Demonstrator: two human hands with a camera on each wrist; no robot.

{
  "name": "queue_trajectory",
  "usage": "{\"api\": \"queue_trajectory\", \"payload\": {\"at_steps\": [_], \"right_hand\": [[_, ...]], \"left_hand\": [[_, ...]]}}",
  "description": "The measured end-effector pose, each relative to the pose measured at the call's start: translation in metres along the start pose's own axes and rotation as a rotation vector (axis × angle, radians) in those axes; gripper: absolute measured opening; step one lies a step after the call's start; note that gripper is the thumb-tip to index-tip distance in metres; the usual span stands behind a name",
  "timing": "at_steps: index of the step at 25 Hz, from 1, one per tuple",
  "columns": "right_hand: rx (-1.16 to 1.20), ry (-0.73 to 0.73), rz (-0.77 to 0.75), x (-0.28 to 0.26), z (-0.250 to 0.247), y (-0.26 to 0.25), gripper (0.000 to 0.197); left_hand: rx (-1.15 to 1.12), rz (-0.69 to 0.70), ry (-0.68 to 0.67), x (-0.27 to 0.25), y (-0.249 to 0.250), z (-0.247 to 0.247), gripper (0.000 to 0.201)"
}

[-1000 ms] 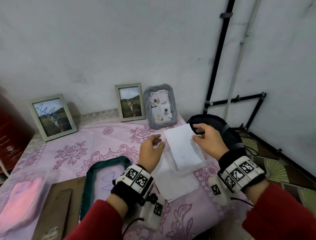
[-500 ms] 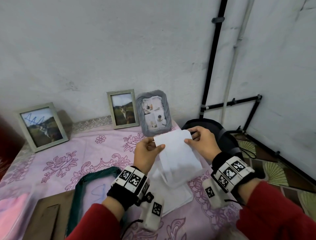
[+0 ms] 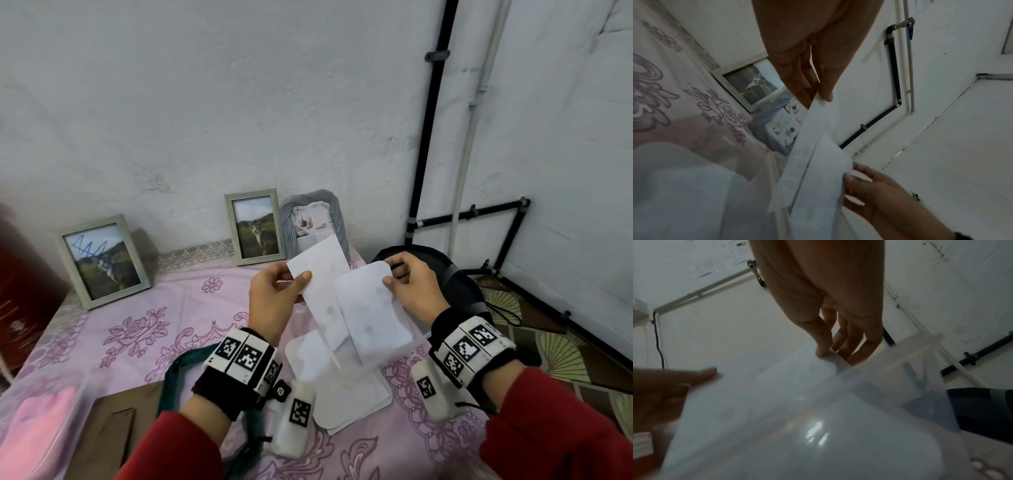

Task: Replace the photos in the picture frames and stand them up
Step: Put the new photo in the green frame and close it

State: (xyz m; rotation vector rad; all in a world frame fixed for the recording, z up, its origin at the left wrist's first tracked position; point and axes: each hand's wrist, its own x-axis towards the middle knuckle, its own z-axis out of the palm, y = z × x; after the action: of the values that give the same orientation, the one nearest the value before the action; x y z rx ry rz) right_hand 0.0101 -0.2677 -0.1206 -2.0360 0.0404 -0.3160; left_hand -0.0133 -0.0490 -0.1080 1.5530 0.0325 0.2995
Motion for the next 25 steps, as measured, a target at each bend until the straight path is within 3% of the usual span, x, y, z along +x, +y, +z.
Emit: {"api": "queue_trajectory", "payload": {"at_steps": [6, 11, 17, 21, 25], "right_hand": [[0.141, 0.054, -0.051, -0.001, -0.014, -0.020, 0.020], [0.202, 0.085, -0.089, 0.003, -0.019, -0.041, 0.023], [0.252, 0.057, -0.136, -0.004, -0.008, -0.070, 0.023], [0.260, 0.017, -0.157, -0.012, 0.012, -0.091, 0.021], [0.265, -0.057, -0.163, -0.026, 0.046, -0.110, 0.023]], "left_hand": [[0.038, -0.086, -0.111, -0.009, -0.022, 0.013, 0.014], [0.161, -0.043, -0.140, -0.011, -0.032, 0.019, 0.016], [0.153, -0.133, -0.153, -0.013, -0.027, 0.005, 0.056], [0.146, 0.009, -0.059, -0.017, -0.003, -0.020, 0.029], [-0.058, 0.066, -0.004, -0.023, 0.031, -0.060, 0.024]]}}
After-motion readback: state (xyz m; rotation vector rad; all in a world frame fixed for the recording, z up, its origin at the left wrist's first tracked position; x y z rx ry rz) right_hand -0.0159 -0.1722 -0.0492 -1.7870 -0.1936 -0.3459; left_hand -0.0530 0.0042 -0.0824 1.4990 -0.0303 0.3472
